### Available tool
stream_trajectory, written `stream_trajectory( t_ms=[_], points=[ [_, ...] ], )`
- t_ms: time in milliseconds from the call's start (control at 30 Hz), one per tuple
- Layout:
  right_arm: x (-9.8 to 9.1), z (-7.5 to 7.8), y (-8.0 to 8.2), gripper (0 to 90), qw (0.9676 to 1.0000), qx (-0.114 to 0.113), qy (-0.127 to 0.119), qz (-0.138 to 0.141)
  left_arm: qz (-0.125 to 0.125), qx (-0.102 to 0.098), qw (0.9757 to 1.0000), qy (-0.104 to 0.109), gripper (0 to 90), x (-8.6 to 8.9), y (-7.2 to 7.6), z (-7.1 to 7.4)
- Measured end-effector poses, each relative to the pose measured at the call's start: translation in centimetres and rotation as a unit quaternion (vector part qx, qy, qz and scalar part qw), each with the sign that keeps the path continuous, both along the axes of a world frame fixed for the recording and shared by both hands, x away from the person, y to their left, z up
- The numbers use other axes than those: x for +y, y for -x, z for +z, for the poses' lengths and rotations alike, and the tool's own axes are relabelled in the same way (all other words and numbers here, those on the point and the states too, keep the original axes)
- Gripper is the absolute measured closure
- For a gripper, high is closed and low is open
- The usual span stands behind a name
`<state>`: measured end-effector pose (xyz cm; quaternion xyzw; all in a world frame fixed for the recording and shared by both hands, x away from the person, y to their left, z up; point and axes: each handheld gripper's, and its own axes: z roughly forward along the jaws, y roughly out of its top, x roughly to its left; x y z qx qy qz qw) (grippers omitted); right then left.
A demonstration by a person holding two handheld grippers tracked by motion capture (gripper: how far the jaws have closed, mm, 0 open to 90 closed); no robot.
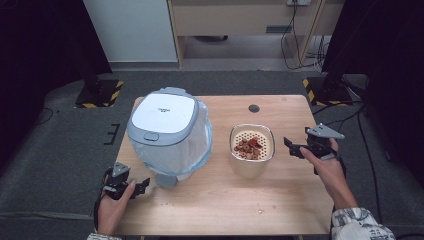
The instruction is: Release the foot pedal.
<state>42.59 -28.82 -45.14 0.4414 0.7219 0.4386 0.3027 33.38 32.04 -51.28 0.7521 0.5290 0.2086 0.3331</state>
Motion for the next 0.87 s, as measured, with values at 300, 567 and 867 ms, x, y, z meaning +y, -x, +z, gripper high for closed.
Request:
stream_trajectory(
  t_ms=[300,567,867],
  points=[
    [-1.2,-3.6,1.0,10.2,0.9987,0.037,0.009,-0.034,0.0,0.004,1.0,-0.009,8.8,-0.1,-0.1,-0.3],
    [-1.2,-7.1,1.4,12.5,0.9934,0.091,0.033,-0.061,-0.002,0.004,0.9999,-0.01,8.8,-0.2,-0.1,-0.4],
    [-1.2,-8.7,1.4,8.5,0.9861,0.142,0.053,-0.068,-0.005,0.003,0.9999,-0.013,8.8,-0.2,-0.2,-0.4]
  ],
)
